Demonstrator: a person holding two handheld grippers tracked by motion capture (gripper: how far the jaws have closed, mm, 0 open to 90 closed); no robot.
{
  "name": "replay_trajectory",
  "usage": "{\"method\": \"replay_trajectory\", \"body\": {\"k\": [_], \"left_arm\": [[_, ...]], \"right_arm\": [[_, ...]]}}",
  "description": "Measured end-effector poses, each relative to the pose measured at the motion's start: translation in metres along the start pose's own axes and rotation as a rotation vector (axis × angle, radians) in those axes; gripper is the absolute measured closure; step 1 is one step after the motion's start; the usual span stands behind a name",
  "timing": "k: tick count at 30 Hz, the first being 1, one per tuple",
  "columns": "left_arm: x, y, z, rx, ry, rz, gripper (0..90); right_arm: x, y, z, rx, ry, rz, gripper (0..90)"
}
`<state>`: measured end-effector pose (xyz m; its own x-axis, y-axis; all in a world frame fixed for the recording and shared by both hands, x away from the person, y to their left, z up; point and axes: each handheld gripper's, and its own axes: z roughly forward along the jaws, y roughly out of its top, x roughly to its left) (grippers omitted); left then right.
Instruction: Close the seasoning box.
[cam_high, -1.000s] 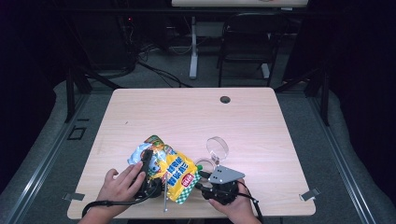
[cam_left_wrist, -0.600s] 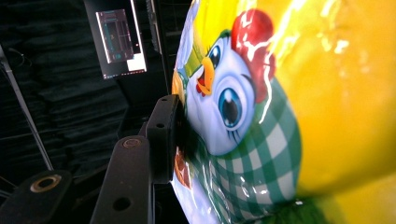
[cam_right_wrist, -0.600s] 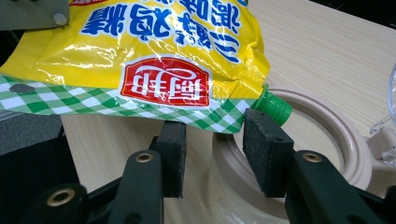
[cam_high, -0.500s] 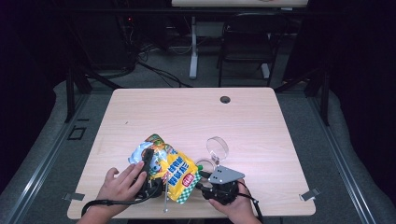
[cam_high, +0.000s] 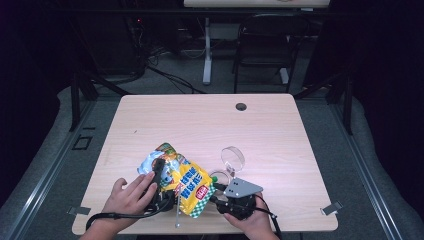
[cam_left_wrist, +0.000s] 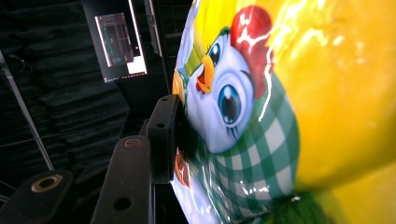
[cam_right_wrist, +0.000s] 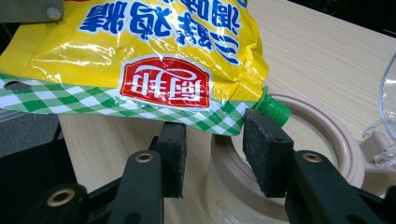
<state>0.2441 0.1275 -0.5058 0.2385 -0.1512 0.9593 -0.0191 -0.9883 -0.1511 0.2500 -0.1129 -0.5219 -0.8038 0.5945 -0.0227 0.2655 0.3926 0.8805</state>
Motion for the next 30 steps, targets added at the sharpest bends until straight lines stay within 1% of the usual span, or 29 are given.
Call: {"method": "replay_trajectory", "body": {"k": [1, 2, 3, 4, 7, 9, 10, 11, 12, 14, 15, 16, 17, 18, 21, 23, 27, 30], "left_arm": [[0.000, 0.000, 0.000, -0.009, 0.013, -0.002, 57.4], [0.000, 0.000, 0.000, -0.008, 0.016, 0.005, 57.5], [0.002, 0.000, -0.001, 0.000, 0.012, 0.015, 57.5], [0.002, 0.000, -0.001, 0.002, -0.001, 0.009, 57.4], [0.004, 0.000, -0.002, 0.004, -0.002, 0.021, 57.5], [0.005, 0.000, -0.002, 0.001, 0.001, 0.020, 57.5], [0.005, 0.000, -0.002, -0.001, 0.015, 0.025, 57.5], [0.006, 0.000, -0.003, -0.002, 0.017, 0.027, 57.5], [0.006, 0.000, -0.003, 0.000, 0.006, 0.023, 57.5], [0.007, 0.000, -0.003, 0.002, 0.003, 0.031, 57.5], [0.006, 0.000, -0.002, -0.009, 0.017, 0.030, 57.5], [0.007, 0.000, -0.003, -0.009, 0.019, 0.036, 57.5], [0.008, 0.000, -0.003, 0.000, 0.004, 0.039, 57.5], [0.008, 0.000, -0.004, -0.001, 0.003, 0.034, 57.5], [0.010, 0.000, -0.004, 0.002, -0.008, 0.045, 57.6], [0.011, 0.000, -0.005, 0.004, -0.009, 0.056, 57.6], [0.014, 0.000, -0.006, 0.008, -0.021, 0.060, 57.7], [0.015, 0.001, -0.006, 0.007, -0.018, 0.063, 57.9]], "right_arm": [[0.000, 0.000, 0.000, -0.004, -0.001, 0.001, 60.4], [0.000, 0.000, 0.000, -0.005, 0.002, 0.001, 60.5], [0.001, 0.000, 0.000, -0.004, 0.001, 0.000, 60.4], [0.001, 0.001, -0.001, -0.004, 0.001, 0.000, 60.4], [0.001, 0.001, -0.001, -0.008, 0.001, 0.002, 60.4], [0.001, 0.001, -0.002, -0.012, 0.003, 0.005, 60.4], [0.001, 0.001, -0.002, -0.007, 0.003, 0.002, 60.4], [0.001, 0.002, -0.003, -0.005, 0.002, 0.002, 60.4], [0.001, 0.002, -0.003, -0.005, 0.001, 0.005, 60.4], [0.002, 0.002, -0.003, -0.006, -0.001, 0.007, 60.4], [0.002, 0.002, -0.003, -0.005, -0.001, 0.007, 60.4], [0.002, 0.002, -0.003, -0.006, 0.000, 0.007, 60.4], [0.002, 0.002, -0.003, -0.009, -0.003, 0.010, 60.4], [0.002, 0.003, -0.003, -0.008, -0.003, 0.008, 60.4], [0.003, 0.003, -0.003, -0.010, -0.002, 0.013, 60.4], [0.004, 0.003, -0.003, -0.011, 0.003, 0.020, 60.3], [0.004, 0.003, -0.003, -0.020, 0.004, 0.032, 60.3], [0.005, 0.003, -0.004, -0.023, 0.004, 0.031, 60.3]]}}
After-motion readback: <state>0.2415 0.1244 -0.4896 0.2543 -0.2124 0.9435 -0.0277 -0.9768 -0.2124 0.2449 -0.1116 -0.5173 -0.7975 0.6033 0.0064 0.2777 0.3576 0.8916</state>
